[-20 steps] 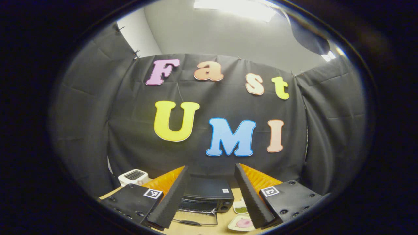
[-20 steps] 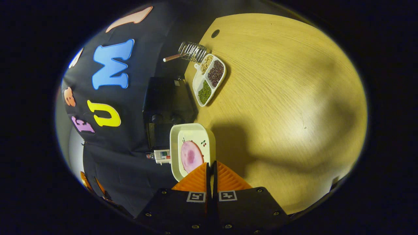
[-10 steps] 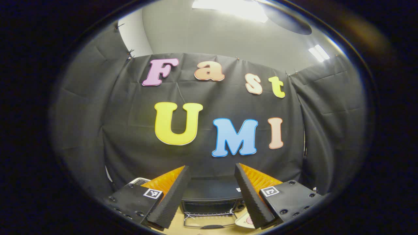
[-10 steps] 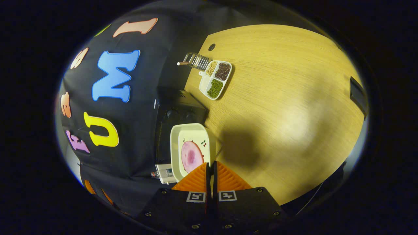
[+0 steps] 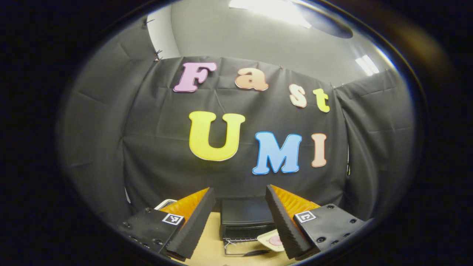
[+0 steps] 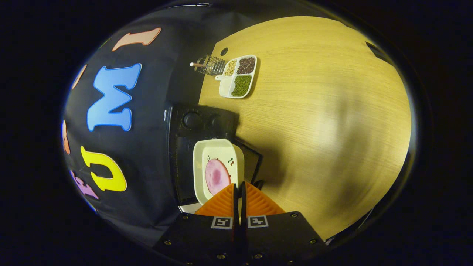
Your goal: Open the electric oven with the left hand, put the food in, and close the electric oven.
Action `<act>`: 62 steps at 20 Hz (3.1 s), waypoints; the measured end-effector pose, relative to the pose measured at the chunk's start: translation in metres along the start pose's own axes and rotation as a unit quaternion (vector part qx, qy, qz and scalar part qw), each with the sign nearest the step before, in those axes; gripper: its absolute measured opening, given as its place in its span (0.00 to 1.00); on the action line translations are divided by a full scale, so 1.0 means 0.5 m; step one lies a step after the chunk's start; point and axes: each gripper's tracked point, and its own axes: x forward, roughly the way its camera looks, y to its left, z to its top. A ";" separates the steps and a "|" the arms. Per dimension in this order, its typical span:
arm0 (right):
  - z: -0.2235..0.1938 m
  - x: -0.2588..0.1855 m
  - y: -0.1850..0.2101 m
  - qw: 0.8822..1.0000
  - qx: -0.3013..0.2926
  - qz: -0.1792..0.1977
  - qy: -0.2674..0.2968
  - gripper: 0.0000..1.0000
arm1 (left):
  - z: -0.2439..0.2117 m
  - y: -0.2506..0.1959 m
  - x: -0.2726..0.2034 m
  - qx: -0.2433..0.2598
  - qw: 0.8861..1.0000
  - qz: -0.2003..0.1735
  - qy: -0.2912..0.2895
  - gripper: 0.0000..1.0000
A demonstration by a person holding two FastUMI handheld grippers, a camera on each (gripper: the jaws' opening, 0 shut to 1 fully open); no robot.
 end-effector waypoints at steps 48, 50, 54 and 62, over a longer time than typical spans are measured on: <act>0.077 -0.181 0.182 0.819 -0.540 0.127 -0.144 0.60 | -0.121 -0.129 0.076 -0.024 0.997 -0.023 0.064 0.89; 0.115 -0.275 0.216 0.796 -0.560 0.140 -0.183 0.63 | -0.129 -0.158 0.073 -0.020 0.997 -0.028 0.066 0.89; 0.166 -0.367 0.283 0.773 -0.556 0.181 -0.247 0.86 | -0.127 -0.212 0.062 -0.016 0.998 -0.041 0.056 0.99; 0.270 -0.553 0.339 0.721 -0.575 0.207 -0.325 0.99 | -0.086 -0.315 0.047 0.017 0.999 -0.036 0.014 0.99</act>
